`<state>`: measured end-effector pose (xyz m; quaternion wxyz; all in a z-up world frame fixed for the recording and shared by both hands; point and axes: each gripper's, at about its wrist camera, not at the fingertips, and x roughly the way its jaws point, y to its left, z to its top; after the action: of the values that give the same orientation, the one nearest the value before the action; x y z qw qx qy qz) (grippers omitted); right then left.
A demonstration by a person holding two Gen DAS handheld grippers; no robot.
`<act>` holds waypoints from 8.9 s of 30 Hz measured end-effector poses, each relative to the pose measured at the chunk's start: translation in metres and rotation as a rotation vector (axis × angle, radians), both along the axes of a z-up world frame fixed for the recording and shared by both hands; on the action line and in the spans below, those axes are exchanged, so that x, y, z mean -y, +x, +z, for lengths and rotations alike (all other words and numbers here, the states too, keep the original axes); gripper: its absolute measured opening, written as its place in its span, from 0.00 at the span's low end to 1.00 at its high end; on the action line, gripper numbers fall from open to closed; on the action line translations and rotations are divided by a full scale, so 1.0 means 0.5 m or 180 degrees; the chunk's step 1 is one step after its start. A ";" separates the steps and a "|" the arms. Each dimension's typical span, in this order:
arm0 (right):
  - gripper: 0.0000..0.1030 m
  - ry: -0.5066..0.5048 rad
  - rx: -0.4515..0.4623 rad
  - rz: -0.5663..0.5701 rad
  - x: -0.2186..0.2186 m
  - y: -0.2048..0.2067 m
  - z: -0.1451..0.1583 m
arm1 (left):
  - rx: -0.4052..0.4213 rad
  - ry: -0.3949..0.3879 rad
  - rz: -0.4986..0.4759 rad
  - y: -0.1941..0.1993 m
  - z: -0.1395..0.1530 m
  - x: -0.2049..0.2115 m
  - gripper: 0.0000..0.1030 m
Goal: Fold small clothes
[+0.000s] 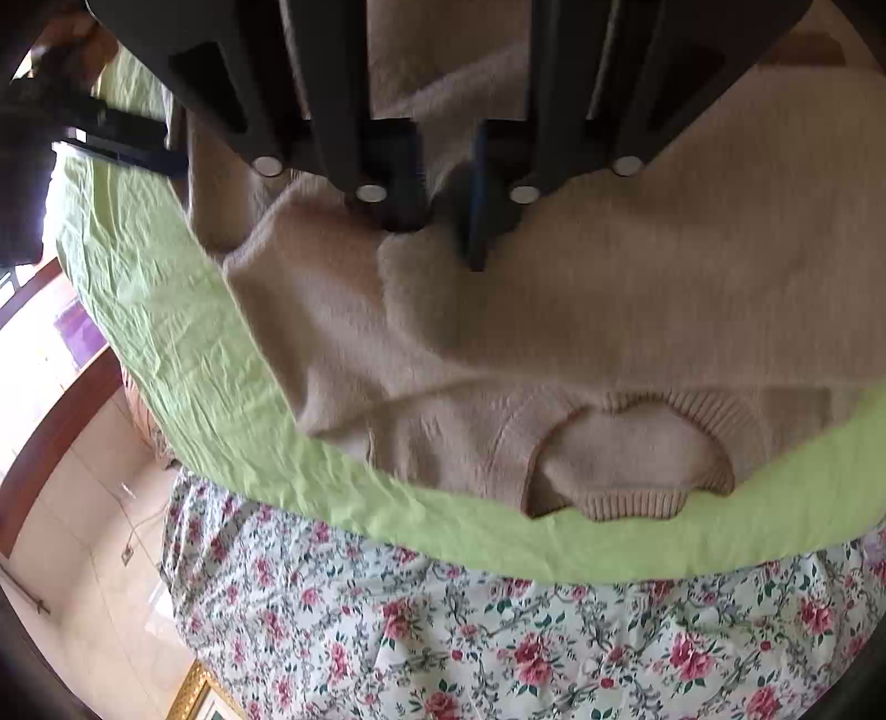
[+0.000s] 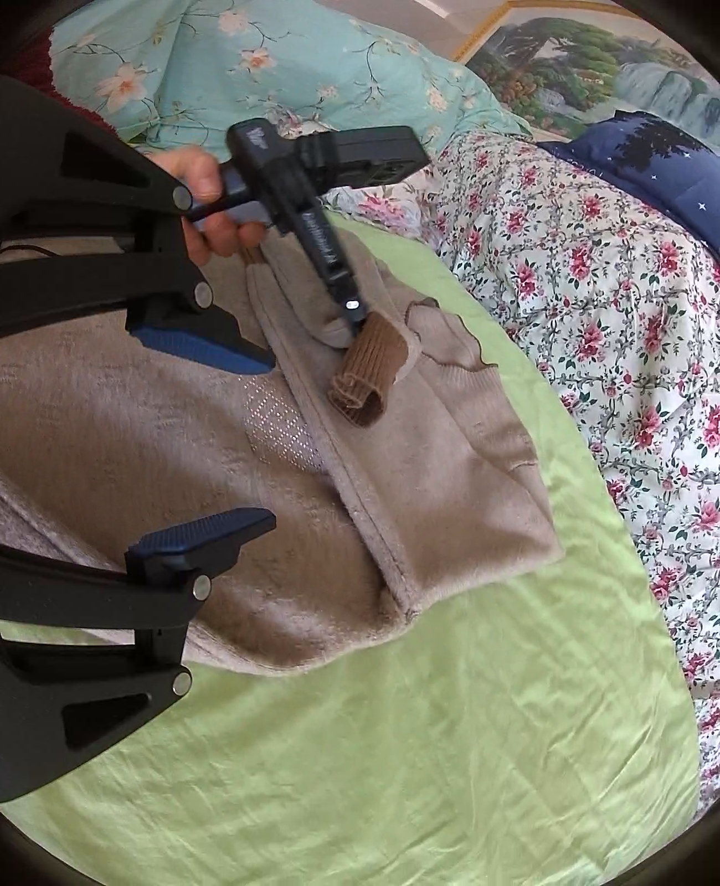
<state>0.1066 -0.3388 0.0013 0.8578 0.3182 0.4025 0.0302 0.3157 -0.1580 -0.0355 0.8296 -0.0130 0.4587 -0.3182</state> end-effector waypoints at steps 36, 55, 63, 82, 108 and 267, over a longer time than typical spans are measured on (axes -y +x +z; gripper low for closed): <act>0.07 -0.1475 0.0539 0.0330 -0.028 0.187 0.110 | 0.0265 0.0680 0.1927 -0.033 -0.036 -0.471 0.56; 0.67 -0.0082 0.0276 0.1677 -0.295 0.381 0.104 | 0.0434 0.0334 0.2051 -0.087 -0.047 -0.497 0.56; 0.78 0.0090 -0.0729 0.2138 -0.451 0.627 -0.024 | 0.0484 0.0072 0.2022 -0.097 -0.050 -0.510 0.57; 0.92 0.1370 0.0130 0.1938 -0.493 0.630 0.003 | 0.0441 -0.0495 0.1734 -0.123 -0.037 -0.528 0.58; 0.10 -0.0350 -0.0278 0.0155 0.050 0.236 -0.029 | 0.0201 0.0419 0.1771 0.000 -0.035 -0.477 0.64; 0.47 -0.0380 0.0149 0.0047 0.019 0.122 0.009 | -0.0065 -0.0746 0.1468 -0.094 0.038 -0.451 0.51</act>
<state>0.1676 -0.3481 0.0057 0.8842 0.2628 0.3858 0.0199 0.2685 0.0676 -0.0163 0.8684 -0.2165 0.4119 -0.1714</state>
